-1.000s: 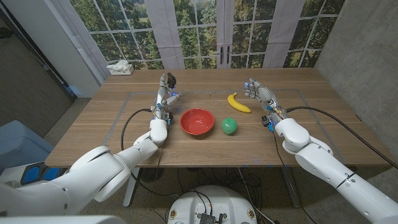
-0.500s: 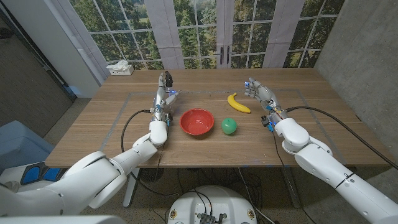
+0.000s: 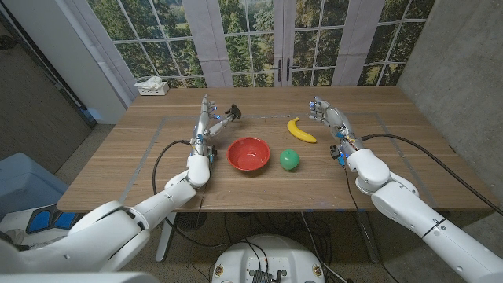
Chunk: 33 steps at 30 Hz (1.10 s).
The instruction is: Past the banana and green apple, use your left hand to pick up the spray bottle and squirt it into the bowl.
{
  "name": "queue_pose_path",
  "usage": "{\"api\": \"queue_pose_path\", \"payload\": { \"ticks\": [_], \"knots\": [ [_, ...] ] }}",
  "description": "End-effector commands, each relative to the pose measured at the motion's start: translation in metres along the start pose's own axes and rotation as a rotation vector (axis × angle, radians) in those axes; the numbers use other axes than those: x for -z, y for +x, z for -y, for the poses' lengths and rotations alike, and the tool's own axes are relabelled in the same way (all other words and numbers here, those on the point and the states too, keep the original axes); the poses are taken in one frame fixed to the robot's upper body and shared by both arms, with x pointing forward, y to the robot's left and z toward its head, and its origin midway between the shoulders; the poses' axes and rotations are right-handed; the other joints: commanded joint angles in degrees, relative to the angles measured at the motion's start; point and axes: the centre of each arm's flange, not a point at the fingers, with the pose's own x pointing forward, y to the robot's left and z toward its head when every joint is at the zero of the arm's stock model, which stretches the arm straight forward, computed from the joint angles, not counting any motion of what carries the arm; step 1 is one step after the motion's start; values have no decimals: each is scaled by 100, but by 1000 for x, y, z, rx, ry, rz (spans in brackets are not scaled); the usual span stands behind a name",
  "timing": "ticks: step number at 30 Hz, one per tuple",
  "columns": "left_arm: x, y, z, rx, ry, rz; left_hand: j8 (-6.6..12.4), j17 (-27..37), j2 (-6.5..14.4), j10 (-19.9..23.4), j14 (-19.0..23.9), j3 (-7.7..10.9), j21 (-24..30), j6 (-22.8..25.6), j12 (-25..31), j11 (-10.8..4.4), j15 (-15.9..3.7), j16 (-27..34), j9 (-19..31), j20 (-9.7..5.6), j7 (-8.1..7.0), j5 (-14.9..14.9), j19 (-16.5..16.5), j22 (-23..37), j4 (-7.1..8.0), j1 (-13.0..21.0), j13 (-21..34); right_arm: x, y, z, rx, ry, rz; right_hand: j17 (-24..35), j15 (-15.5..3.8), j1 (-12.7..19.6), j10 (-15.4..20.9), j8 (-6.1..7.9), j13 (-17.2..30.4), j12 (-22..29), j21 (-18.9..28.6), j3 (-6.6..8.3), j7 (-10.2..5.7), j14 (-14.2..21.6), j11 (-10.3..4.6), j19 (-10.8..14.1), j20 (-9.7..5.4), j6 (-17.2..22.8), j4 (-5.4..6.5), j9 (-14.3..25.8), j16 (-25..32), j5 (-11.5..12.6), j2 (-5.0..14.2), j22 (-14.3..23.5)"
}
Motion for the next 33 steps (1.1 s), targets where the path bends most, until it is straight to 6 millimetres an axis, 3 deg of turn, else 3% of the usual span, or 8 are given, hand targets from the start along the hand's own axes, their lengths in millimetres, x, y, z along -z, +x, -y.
{"api": "queue_pose_path", "payload": {
  "ticks": [1,2,6,13,19,24,33],
  "knots": [
    [0,-27,-8,-6,18,10,40,-50,12,-164,-117,-89,-81,-524,-106,10,-752,-36,12,-520,-67,-29,-36,22,19,-156,-9,-3,4,0,-4,-11,13,10,33,-31,-25,5,-5,17,-16,10,9,52,-10,29,11,0,-23,14,41,-17,47,35],
    [0,-28,-9,-8,13,6,56,-98,7,-296,-200,-152,-162,-538,-213,31,-717,-66,15,-461,-94,-41,-89,24,42,-271,-27,-3,5,0,-3,-9,12,10,35,-32,-23,6,-5,18,-17,10,2,51,-11,30,12,2,-23,14,41,-17,46,35],
    [-3,-28,-15,-23,-14,3,110,-317,86,-748,-560,-327,-525,-586,-666,54,-480,-218,19,4,-260,-29,-308,28,86,-624,-113,-4,6,0,-5,-14,14,12,32,-34,-21,5,-5,19,-21,10,4,52,-2,32,12,0,-23,14,43,-17,46,35],
    [-14,-23,-31,-32,-90,27,150,-488,183,-998,-971,-497,-935,-590,-1048,55,-263,-392,16,362,-483,-20,-666,36,188,-1076,-163,-4,10,-1,-10,-15,13,15,33,-39,-23,6,-5,18,-34,9,8,36,0,36,10,1,-25,14,38,-18,41,35],
    [-26,-19,-44,-25,-135,47,176,-561,245,-1091,-1261,-600,-1200,-560,-1257,52,-241,-503,11,340,-613,-8,-923,43,264,-1388,-171,-2,11,-1,-12,-9,14,16,46,-43,-25,6,-5,17,-45,8,10,37,8,36,13,1,-28,14,39,-18,35,35],
    [-34,-15,-54,20,-173,64,213,-609,297,-1103,-1509,-688,-1421,-453,-1415,59,-197,-581,2,326,-807,8,-1128,49,339,-1680,-175,0,10,-1,-3,-7,22,13,59,-53,-49,5,-6,7,-55,-1,23,12,16,38,26,-1,-31,13,26,-21,15,35],
    [-51,-11,-73,67,-233,97,243,-660,396,-1133,-1857,-755,-1655,-286,-1602,16,-142,-674,-13,203,-913,21,-1329,55,419,-1979,-181,7,8,4,23,8,45,-1,53,-106,-208,-21,-10,-47,-116,-41,-66,-133,-7,-19,33,-63,-39,11,-41,-26,-56,34]
  ]
}}
